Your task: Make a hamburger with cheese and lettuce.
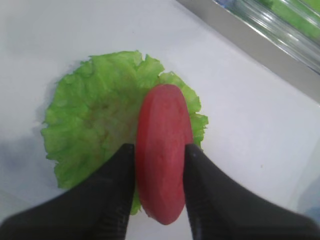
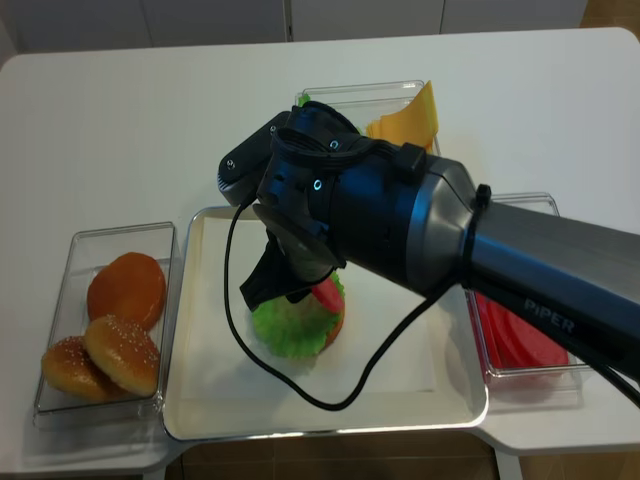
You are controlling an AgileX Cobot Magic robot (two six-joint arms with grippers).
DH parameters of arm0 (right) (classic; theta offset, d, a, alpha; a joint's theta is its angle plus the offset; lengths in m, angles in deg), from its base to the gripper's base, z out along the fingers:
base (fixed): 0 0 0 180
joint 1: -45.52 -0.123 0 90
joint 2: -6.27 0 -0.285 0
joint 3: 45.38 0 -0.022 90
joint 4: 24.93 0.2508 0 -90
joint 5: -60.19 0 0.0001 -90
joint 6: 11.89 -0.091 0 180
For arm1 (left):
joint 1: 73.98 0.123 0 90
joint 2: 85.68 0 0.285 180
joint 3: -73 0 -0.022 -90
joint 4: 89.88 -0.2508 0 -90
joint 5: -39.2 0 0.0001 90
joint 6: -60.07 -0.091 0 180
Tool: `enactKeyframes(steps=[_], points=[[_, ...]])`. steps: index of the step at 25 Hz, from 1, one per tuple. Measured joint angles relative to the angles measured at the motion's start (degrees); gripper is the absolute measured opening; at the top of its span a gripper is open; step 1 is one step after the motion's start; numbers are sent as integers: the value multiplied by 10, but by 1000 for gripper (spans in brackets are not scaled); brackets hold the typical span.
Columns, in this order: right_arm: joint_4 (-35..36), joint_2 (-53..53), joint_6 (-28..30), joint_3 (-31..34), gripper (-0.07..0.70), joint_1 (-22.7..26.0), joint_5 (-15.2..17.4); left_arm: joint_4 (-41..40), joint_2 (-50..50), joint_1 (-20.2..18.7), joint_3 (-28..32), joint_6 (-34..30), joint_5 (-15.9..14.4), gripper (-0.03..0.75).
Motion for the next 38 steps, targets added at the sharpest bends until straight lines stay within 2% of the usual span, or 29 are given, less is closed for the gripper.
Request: enactKeyframes(steps=[5, 12, 19, 23, 27, 33, 38], points=[[4, 0, -12, 0, 283, 0, -6, 0, 0, 0, 0, 0, 0, 404], [10, 0, -14, 0, 384, 0, -12, 0, 0, 0, 0, 0, 0, 404], [17, 0, -14, 0, 394, 0, -12, 0, 0, 0, 0, 0, 0, 404], [48, -4, 16, 0, 394, 9, -12, 0, 0, 0, 0, 0, 0, 404], [104, -29, 54, 0, 394, 55, -7, 0, 0, 0, 0, 0, 0, 404], [144, -80, 105, 0, 394, 151, 41, 0, 0, 0, 0, 0, 0, 404], [196, -118, 151, 0, 394, 254, 73, 0, 0, 0, 0, 0, 0, 404]])
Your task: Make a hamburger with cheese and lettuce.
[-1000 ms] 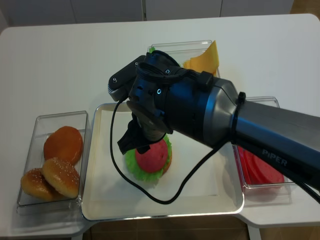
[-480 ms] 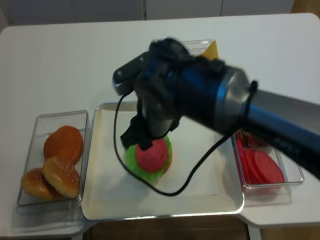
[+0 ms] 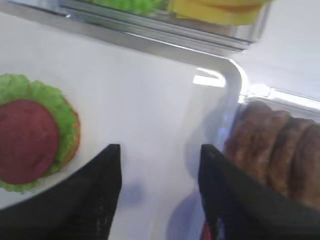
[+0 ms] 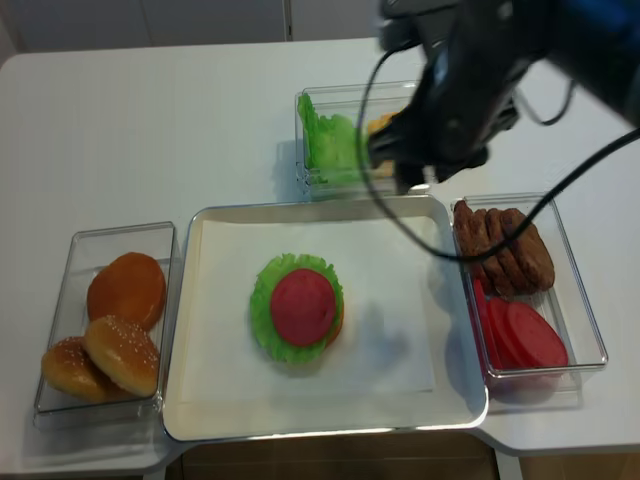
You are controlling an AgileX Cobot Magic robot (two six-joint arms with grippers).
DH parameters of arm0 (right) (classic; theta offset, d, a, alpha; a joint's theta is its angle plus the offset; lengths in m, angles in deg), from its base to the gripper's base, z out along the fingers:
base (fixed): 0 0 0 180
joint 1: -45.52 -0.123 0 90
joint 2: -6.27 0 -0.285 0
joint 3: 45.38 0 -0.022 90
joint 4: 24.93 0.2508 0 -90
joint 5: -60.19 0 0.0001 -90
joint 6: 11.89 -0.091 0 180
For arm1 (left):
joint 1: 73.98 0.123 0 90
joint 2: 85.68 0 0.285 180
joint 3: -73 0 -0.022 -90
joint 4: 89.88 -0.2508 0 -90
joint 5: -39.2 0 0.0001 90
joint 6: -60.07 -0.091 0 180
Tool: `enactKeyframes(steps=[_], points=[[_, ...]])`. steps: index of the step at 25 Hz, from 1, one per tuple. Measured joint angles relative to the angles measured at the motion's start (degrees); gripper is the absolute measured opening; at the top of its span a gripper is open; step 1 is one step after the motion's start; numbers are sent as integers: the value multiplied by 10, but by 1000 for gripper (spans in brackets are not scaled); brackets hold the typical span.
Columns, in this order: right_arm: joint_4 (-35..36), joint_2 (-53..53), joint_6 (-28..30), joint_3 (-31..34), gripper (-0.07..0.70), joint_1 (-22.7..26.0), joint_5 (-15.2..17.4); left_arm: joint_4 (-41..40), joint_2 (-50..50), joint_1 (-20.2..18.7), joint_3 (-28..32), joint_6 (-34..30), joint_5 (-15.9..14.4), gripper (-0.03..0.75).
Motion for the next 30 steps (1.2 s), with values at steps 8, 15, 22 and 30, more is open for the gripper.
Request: enactKeyframes(steps=[8, 15, 22, 30], points=[[32, -61, 48, 42, 394, 162, 34, 0, 0, 0, 0, 0, 0, 405], [33, -194, 55, 164, 394, 234, 35, 0, 0, 0, 0, 0, 0, 404], [31, -381, 43, 268, 394, 234, 56, 0, 0, 0, 0, 0, 0, 404], [28, -576, 39, 368, 393, 234, 65, 0, 0, 0, 0, 0, 0, 404]])
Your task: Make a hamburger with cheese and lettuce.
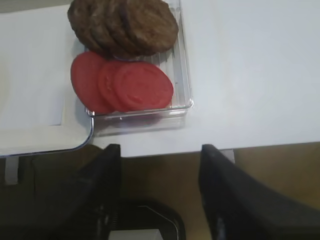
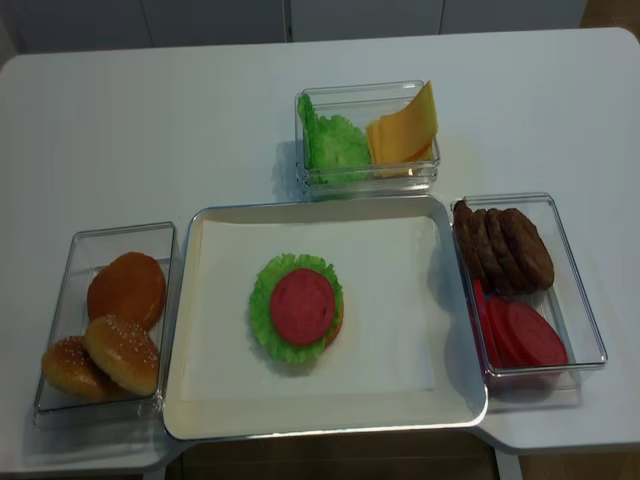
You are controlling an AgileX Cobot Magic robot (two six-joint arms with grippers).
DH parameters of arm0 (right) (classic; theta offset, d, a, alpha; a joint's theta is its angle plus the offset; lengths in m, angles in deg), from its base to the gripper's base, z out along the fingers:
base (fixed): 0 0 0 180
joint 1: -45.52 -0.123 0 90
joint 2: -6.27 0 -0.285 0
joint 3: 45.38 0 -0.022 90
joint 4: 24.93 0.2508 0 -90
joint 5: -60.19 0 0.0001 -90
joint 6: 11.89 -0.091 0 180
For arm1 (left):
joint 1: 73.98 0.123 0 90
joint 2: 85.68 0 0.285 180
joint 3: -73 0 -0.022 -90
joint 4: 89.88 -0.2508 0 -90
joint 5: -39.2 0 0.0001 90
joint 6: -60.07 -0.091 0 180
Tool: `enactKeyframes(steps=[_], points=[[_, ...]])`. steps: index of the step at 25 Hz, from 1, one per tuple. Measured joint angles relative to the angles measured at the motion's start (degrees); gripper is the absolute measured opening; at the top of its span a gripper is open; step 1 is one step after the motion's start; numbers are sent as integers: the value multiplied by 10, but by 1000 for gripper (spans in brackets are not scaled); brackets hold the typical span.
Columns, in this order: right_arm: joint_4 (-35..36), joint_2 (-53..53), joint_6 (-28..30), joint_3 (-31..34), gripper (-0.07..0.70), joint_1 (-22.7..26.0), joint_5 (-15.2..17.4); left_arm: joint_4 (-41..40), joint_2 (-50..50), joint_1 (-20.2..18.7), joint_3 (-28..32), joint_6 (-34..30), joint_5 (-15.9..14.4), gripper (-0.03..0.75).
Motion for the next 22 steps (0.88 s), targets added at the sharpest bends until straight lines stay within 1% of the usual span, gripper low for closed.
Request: enactKeyframes(steps=[7, 9, 16, 19, 22], points=[[1, -149, 0, 82, 393, 0, 3, 0, 0, 0, 0, 0, 0, 404], [1, -195, 8, 101, 393, 0, 5, 0, 0, 0, 0, 0, 0, 404], [12, -327, 64, 137, 393, 0, 10, 0, 0, 0, 0, 0, 0, 404], [14, -370, 69, 156, 393, 0, 11, 0, 0, 0, 0, 0, 0, 404], [14, -382, 72, 169, 393, 0, 12, 0, 0, 0, 0, 0, 1, 404]])
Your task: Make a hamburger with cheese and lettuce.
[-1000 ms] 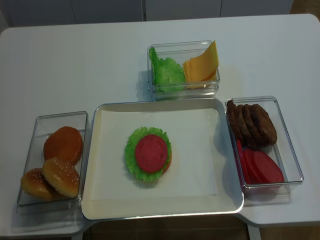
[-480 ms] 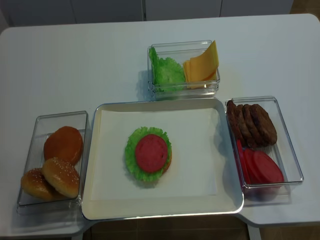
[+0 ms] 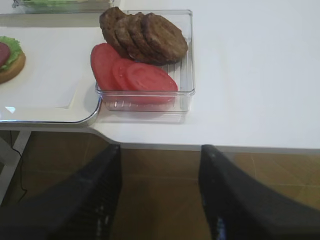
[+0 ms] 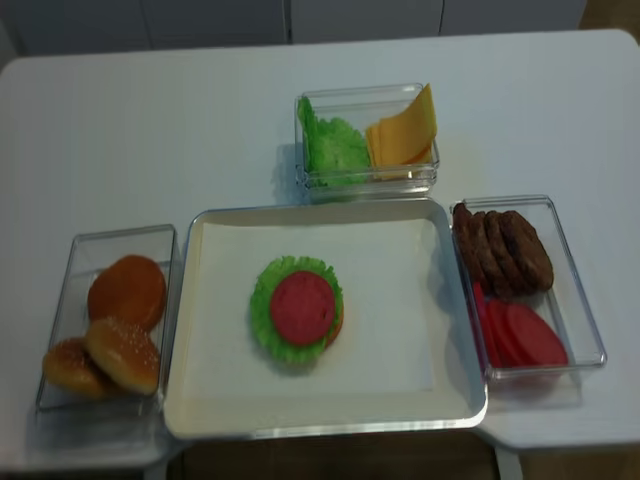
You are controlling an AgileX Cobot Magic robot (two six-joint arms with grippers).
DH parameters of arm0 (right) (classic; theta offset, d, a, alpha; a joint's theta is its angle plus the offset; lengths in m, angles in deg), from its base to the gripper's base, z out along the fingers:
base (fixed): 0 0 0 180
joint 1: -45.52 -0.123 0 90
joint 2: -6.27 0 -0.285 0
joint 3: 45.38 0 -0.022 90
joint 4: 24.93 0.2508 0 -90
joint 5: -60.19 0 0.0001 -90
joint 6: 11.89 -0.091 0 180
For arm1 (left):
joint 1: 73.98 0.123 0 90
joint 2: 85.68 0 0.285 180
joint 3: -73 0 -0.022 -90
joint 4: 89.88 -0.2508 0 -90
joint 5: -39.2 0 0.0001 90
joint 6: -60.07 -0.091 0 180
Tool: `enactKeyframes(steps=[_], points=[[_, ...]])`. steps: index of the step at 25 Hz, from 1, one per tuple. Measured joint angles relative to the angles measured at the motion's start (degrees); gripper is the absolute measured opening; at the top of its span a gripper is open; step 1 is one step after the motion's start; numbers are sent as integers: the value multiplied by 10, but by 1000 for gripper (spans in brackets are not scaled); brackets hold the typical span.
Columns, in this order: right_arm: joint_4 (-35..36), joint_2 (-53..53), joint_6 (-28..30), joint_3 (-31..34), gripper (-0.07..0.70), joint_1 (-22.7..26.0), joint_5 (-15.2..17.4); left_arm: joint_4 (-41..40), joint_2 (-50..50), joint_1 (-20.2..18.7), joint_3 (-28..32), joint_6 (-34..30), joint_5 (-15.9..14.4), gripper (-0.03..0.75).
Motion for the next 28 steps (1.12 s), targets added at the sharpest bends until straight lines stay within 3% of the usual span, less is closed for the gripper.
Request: enactKeyframes(steps=[17, 28], points=[[12, 0, 28, 81, 393, 0, -72, 0, 0, 0, 0, 0, 0, 404], [12, 0, 29, 81, 393, 0, -76, 0, 0, 0, 0, 0, 0, 404]])
